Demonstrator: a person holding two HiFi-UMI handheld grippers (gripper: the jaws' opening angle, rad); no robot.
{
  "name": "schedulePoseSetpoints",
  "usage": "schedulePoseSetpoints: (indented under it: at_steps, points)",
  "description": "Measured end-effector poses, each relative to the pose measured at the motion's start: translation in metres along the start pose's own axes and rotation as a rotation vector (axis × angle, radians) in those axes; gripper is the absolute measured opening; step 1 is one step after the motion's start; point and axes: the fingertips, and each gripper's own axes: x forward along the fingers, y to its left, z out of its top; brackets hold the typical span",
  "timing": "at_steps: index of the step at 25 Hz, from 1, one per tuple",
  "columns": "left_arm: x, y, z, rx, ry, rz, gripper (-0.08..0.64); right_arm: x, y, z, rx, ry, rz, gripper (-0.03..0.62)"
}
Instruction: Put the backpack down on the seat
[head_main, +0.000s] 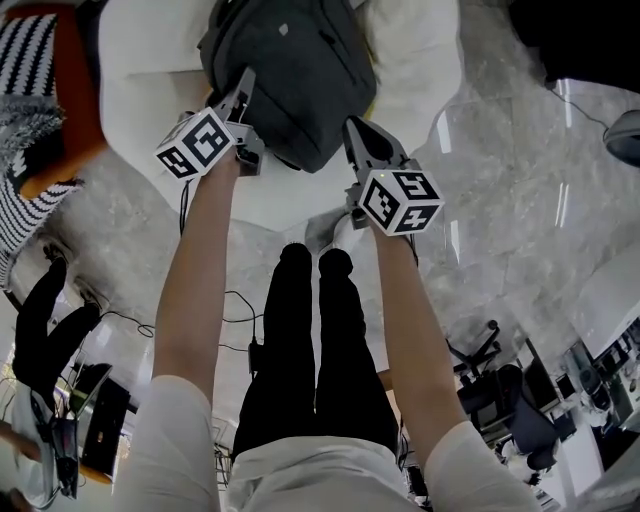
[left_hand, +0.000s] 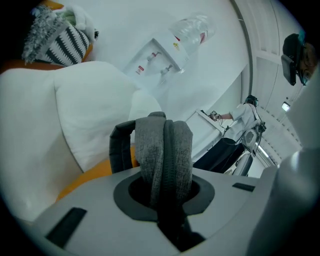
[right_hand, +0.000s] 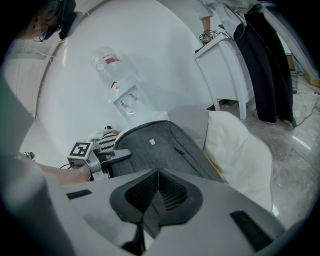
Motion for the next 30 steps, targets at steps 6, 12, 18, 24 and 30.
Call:
schedulePoseSetpoints:
  at_steps: [6,12,18,24,30]
  points:
    - [-0.008,0.040,-0.003,0.042,0.052,0.111,0.078,0.002,0.007,-0.009,0.001,0.014,-0.002,0.025]
    - [-0.016,0.068,-0.011,0.029,0.078,0.174,0.089,-0.002,0.010,-0.026,-0.002,0.044,0.002,0.025]
    - [-0.016,0.075,-0.011,-0.013,0.081,0.166,0.109,-0.001,0.012,-0.032,0.002,0.052,-0.003,0.025]
    - [-0.022,0.068,-0.015,0.029,0.139,0.165,0.226,-0.006,0.019,-0.025,-0.010,0.049,-0.005,0.025]
    - [-0.041,0.059,-0.017,0.041,0.167,0.182,0.247,-0.022,0.026,-0.010,-0.031,0.044,-0.019,0.025]
